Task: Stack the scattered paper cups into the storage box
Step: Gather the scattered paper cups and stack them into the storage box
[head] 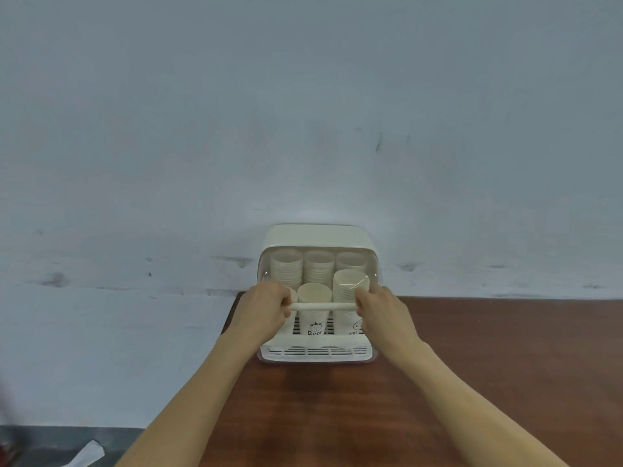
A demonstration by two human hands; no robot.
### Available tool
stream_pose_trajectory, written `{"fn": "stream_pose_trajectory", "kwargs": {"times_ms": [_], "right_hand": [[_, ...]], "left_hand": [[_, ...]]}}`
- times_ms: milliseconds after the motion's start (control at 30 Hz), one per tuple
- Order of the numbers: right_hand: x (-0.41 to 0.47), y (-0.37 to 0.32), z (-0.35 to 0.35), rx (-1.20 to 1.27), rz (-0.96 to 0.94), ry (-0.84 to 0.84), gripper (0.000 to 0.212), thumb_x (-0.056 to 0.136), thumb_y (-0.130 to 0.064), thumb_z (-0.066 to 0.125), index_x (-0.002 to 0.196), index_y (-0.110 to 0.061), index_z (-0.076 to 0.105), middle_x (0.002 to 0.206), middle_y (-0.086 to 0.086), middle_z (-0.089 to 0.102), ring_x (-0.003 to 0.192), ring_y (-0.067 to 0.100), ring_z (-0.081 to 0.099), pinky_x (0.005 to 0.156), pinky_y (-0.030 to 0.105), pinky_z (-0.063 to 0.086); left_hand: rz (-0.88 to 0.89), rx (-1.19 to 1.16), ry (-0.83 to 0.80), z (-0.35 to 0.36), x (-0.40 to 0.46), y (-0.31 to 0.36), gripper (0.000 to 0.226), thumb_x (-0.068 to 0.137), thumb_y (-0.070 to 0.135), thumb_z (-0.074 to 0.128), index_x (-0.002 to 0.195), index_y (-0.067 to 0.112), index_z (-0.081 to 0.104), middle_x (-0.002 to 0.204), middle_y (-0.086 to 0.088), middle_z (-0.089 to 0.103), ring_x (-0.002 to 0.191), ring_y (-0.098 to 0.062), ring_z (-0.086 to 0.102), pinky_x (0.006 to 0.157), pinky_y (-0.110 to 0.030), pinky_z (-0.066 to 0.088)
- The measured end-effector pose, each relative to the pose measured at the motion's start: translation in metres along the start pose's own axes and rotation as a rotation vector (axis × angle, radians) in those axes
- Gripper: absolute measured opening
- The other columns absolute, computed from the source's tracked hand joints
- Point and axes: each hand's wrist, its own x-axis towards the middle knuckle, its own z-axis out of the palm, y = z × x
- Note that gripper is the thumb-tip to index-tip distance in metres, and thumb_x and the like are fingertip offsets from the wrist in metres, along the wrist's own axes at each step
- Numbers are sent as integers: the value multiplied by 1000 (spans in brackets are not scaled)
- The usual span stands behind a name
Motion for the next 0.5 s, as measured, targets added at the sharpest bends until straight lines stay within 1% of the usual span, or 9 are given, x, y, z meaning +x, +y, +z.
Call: {"fn": "stream_pose_trajectory", "kwargs": {"times_ms": [100, 167, 233, 333, 400, 500], "right_hand": [[-9, 0, 10, -16, -8, -3, 23, 74, -3, 66, 81, -17, 49, 84, 2, 55, 72, 22, 49, 55, 29, 28], [-16, -1, 14, -31, -4, -18, 33, 62, -2, 76, 74, -18, 50, 73, 0, 53, 64, 20, 51, 50, 27, 27], [-20, -2, 16, -37, 9, -5, 40, 52, -1, 82, 69, -18, 50, 66, -2, 52, 56, 18, 49, 47, 25, 24], [-24, -3, 22, -36, 14, 1, 41, 52, -1, 82, 67, -18, 49, 65, -1, 52, 55, 19, 49, 46, 25, 25], [-27, -2, 27, -36, 13, 3, 38, 53, -2, 81, 68, -18, 50, 67, 0, 53, 56, 20, 51, 45, 25, 27], [-31, -2, 33, -42, 11, 2, 39, 51, -3, 83, 68, -18, 51, 66, -2, 52, 56, 19, 50, 47, 24, 26]], "left_hand": [[-6, 16, -10, 10, -7, -3, 9, 83, 20, 68, 92, 20, 71, 92, 6, 60, 86, -18, 59, 73, -32, 47], [-13, 23, -20, 15, -10, -4, 11, 84, 21, 68, 95, 20, 71, 92, 5, 60, 89, -20, 59, 77, -34, 49], [-12, 34, -28, 18, -12, -5, 12, 84, 21, 67, 96, 21, 71, 92, 5, 59, 90, -21, 59, 78, -34, 48], [-16, 36, -38, 23, -15, -7, 12, 85, 21, 66, 95, 20, 70, 91, 5, 59, 89, -21, 58, 76, -35, 48], [-9, 41, -31, 28, -19, -7, 11, 85, 20, 65, 95, 20, 70, 90, 6, 59, 87, -20, 58, 73, -32, 47], [5, 30, -12, 34, -24, -8, 10, 85, 18, 63, 93, 19, 69, 91, 4, 58, 86, -22, 59, 68, -29, 42]]}}
